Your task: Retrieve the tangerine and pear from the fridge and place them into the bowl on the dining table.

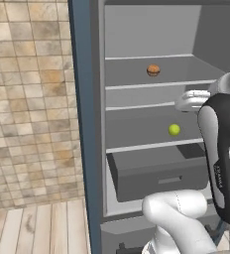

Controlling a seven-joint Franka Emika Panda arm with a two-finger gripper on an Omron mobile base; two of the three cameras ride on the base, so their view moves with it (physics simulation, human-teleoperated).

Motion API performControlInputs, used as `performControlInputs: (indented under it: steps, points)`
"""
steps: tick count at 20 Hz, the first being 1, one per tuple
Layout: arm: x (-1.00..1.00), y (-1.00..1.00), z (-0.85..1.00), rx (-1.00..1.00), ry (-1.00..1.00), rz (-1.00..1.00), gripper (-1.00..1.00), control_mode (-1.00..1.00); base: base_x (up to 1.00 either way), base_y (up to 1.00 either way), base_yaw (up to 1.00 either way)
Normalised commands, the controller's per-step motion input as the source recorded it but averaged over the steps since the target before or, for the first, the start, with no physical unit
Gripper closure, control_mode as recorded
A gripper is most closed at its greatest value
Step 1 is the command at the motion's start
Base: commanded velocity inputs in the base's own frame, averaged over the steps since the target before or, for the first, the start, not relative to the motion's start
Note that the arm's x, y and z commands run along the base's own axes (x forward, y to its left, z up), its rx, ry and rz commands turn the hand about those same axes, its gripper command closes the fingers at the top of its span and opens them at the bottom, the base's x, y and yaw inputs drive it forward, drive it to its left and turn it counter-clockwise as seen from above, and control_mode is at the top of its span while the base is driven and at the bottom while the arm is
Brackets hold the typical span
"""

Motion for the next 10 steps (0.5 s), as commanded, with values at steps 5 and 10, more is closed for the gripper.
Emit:
performControlInputs:
  steps: [5, 10]
  points:
    - [0.38, 0.0, 0.05, -0.07, -0.19, 0.0, -1.0, -1.0, 0.0, 0.0, 0.0]
    - [0.22, 0.0, 0.1, -0.02, -0.18, 0.0, -1.0, -1.0, 0.0, 0.0, 0.0]
